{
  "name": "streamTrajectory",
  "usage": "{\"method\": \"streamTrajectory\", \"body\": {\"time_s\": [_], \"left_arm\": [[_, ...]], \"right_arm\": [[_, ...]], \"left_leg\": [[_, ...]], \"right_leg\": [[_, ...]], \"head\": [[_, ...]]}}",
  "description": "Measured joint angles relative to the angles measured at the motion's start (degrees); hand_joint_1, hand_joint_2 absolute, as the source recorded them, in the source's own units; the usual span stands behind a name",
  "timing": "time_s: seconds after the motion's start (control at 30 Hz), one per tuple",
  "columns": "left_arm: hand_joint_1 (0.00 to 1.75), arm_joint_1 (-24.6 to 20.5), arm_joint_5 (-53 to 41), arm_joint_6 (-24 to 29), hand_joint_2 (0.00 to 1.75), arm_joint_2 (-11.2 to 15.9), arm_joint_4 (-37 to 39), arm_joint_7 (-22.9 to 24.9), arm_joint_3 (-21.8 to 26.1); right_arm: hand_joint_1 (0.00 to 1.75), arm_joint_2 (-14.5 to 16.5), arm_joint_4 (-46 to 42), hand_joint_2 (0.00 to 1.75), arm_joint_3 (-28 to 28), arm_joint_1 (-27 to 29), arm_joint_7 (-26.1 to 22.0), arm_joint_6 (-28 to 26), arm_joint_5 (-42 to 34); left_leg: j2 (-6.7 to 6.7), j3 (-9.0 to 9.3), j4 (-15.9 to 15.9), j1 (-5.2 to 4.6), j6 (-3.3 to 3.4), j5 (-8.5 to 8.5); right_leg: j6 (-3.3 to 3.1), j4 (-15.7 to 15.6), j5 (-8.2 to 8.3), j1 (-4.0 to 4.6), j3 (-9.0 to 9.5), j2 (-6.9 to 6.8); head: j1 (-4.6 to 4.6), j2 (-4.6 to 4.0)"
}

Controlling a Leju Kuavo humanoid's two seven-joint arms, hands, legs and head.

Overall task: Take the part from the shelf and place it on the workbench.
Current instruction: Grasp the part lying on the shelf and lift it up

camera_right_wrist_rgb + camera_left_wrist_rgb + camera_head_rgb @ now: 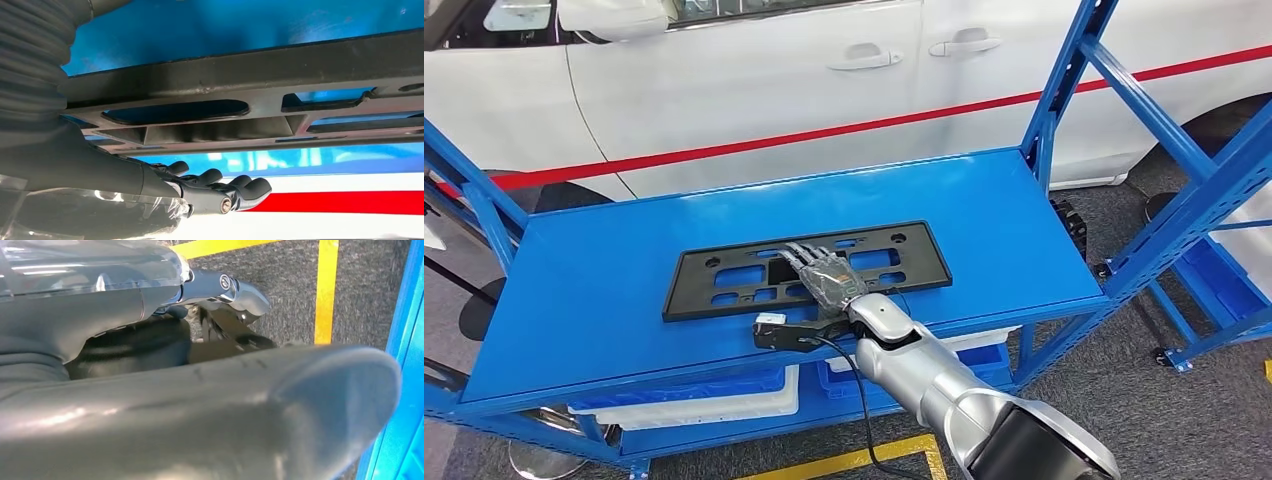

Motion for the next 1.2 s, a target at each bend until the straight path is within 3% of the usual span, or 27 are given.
{"method": "streamTrajectory", "body": {"time_s": [0.07, 0.17, 0.23, 0.33, 0.37, 0.4, 0.43, 0.5, 0.57, 0.7, 0.77, 0.87, 0.9, 0.93, 0.97, 1.03, 1.07, 1.1, 1.2], "left_arm": [[0.00, -0.1, 0.0, -0.2, 0.00, 0.0, 0.0, 0.0, 0.0], [0.00, -0.1, -0.1, -0.5, 0.00, 0.0, 0.0, -0.1, 0.1], [0.00, -0.1, -0.1, -0.6, 0.00, -0.2, 0.0, -0.2, 0.2], [0.00, -0.1, -0.3, -0.6, 0.00, -0.4, 0.0, -0.4, 0.4], [0.00, 0.0, -0.4, -0.6, 0.00, -0.5, 0.0, -0.4, 0.4], [0.00, 0.0, -0.4, -0.5, 0.00, -0.5, 0.0, -0.4, 0.4], [0.00, 0.0, -0.4, -0.5, 0.00, -0.5, 0.0, -0.4, 0.5], [0.00, 0.0, -0.6, -0.5, 0.00, -0.5, 0.0, -0.4, 0.5], [0.00, -0.1, -0.7, -0.5, 0.00, -0.6, 0.0, -0.4, 0.5], [0.00, -0.1, -0.8, -0.3, 0.00, -0.5, 0.0, -0.4, 0.6], [0.00, -0.2, -0.8, -0.3, 0.00, -0.5, 0.0, -0.4, 0.7], [0.00, -0.2, -0.8, -0.1, 0.00, -0.5, 0.0, -0.4, 0.9], [0.00, -0.2, -0.8, 0.0, 0.00, -0.5, 0.0, -0.4, 1.0], [0.00, -0.1, -0.8, 0.1, 0.00, -0.5, 0.0, -0.4, 1.0], [0.00, -0.1, -0.8, 0.2, 0.00, -0.4, 0.0, -0.4, 1.2], [0.00, -0.1, -0.9, 0.2, 0.00, -0.5, 0.0, -0.4, 1.4], [0.00, -0.1, -0.9, 0.2, 0.00, -0.5, 0.0, -0.4, 1.4], [0.00, -0.2, -0.9, 0.2, 0.00, -0.5, 0.0, -0.4, 1.4], [0.00, -0.1, -0.9, 0.2, 0.00, -0.5, 0.0, -0.5, 1.6]], "right_arm": [[0.00, 0.0, 0.1, 1.75, 0.0, -0.2, 0.3, -0.5, 0.0], [0.00, -0.1, 0.2, 1.75, 0.0, -0.4, 1.6, -2.7, 0.6], [0.00, -0.2, 0.3, 1.75, 0.0, -0.3, 2.8, -4.6, 1.2], [0.00, -0.9, 0.6, 1.75, 0.0, -0.2, 4.0, -6.9, 1.8], [0.00, -1.1, 0.8, 1.75, 0.0, -0.1, 4.1, -7.4, 1.9], [0.00, -1.3, 0.8, 1.75, 0.0, 0.0, 4.3, -7.7, 1.9], [0.00, -1.5, 0.9, 1.75, 0.0, 0.0, 4.6, -8.2, 2.0], [0.00, -1.8, 1.0, 1.75, 0.0, -0.1, 5.4, -9.1, 2.3], [0.03, -2.0, 1.1, 1.75, 0.0, -0.2, 5.9, -9.9, 2.5], [1.72, -2.3, 1.2, 1.75, -0.1, -0.2, 6.1, -10.7, 2.7], [1.73, -2.3, 1.2, 1.75, -0.1, -0.2, 6.2, -11.0, 2.8], [1.67, -2.5, 1.3, 1.75, -0.4, -0.1, 6.0, -11.5, 2.9], [1.65, -2.5, 1.4, 1.75, -0.5, 0.1, 5.9, -11.7, 3.0], [1.66, -2.6, 1.5, 1.75, -0.7, 0.1, 5.8, -11.8, 3.0], [1.66, -2.7, 1.6, 1.75, -0.9, 0.2, 5.6, -11.9, 2.9], [1.66, -2.8, 1.6, 1.75, -1.3, 0.1, 5.3, -11.9, 2.9], [1.66, -2.9, 1.6, 1.75, -1.6, 0.1, 5.1, -12.0, 2.9], [1.64, -2.9, 1.6, 1.75, -1.8, 0.1, 5.0, -12.1, 2.8], [1.64, -3.3, 1.6, 1.75, -2.6, 0.0, 5.3, -12.5, 2.8]], "left_leg": [[0.05, 2.94, -6.0, -0.23, 0.66, 1.85], [0.02, 3.40, -7.1, -0.39, 1.75, 2.20], [0.08, 3.47, -7.5, -0.13, 2.51, 2.68], [0.13, 3.16, -7.7, -0.05, 3.08, 2.99], [0.12, 3.07, -7.7, -0.07, 3.10, 3.00], [0.12, 3.04, -7.6, -0.08, 3.09, 2.99], [0.10, 3.09, -7.6, -0.08, 3.04, 2.96], [0.03, 3.32, -7.5, -0.08, 2.80, 2.80], [-0.06, 3.27, -7.2, -0.29, 2.29, 2.55], [-0.11, 3.20, -7.1, -0.35, 0.95, 2.22], [-0.08, 1.99, -4.3, -0.26, 0.40, 0.33], [-0.09, -3.21, 6.9, -0.16, -0.08, -4.98], [-0.09, -4.42, 9.3, -0.15, -0.12, -5.53], [-0.08, -4.60, 9.5, -0.15, -0.08, -4.89], [-0.08, -3.64, 7.3, -0.15, 0.04, -3.22], [-0.05, 0.22, -0.9, -0.19, 0.50, 0.73], [-0.04, 1.75, -4.2, -0.30, 0.81, 1.87], [-0.05, 2.61, -6.2, -0.42, 1.10, 2.34], [-0.06, 2.80, -7.1, -0.50, 1.99, 2.52]], "right_leg": [[0.50, 0.1, -0.08, 0.18, 0.01, 0.08], [1.53, 0.0, 0.07, 0.30, -0.01, 0.13], [2.11, 1.6, -1.06, 0.30, -0.70, 0.10], [2.58, 11.6, -6.41, 0.22, -5.49, 0.07], [2.67, 14.8, -7.54, 0.20, -7.11, 0.06], [2.72, 16.3, -7.57, 0.17, -7.91, 0.05], [2.70, 15.5, -6.43, 0.11, -7.54, 0.03], [2.44, 8.1, -2.42, -0.01, -3.91, 0.00], [1.98, 1.6, -0.15, 0.11, -0.78, 0.00], [0.76, 0.0, 0.01, 0.23, -0.26, 0.09], [0.12, -0.3, 0.19, -0.01, -0.15, 0.03], [-0.27, -0.2, 0.14, 0.11, -0.22, -0.05], [-0.31, -0.2, 0.11, 0.18, -0.23, -0.06], [-0.32, -0.2, 0.09, 0.23, -0.21, -0.05], [-0.29, -0.1, 0.05, 0.27, -0.16, -0.01], [-0.09, 0.0, -0.09, 0.36, -0.06, 0.07], [0.12, 0.1, -0.13, 0.43, -0.11, 0.10], [0.37, 0.2, -0.15, 0.50, -0.19, 0.12], [1.32, 0.1, -0.08, 0.51, -0.33, 0.13]], "head": [[0.02, 0.00], [0.04, 0.00], [0.10, 0.00], [0.19, 0.00], [0.18, 0.00], [0.19, 0.00], [0.19, 0.00], [0.19, 0.00], [0.18, 0.00], [0.16, 0.00], [0.10, 0.00], [0.05, 0.00], [0.05, -0.01], [0.05, -0.01], [0.05, -0.01], [0.07, 0.00], [0.07, 0.00], [0.09, 0.00], [0.09, 0.00]]}}
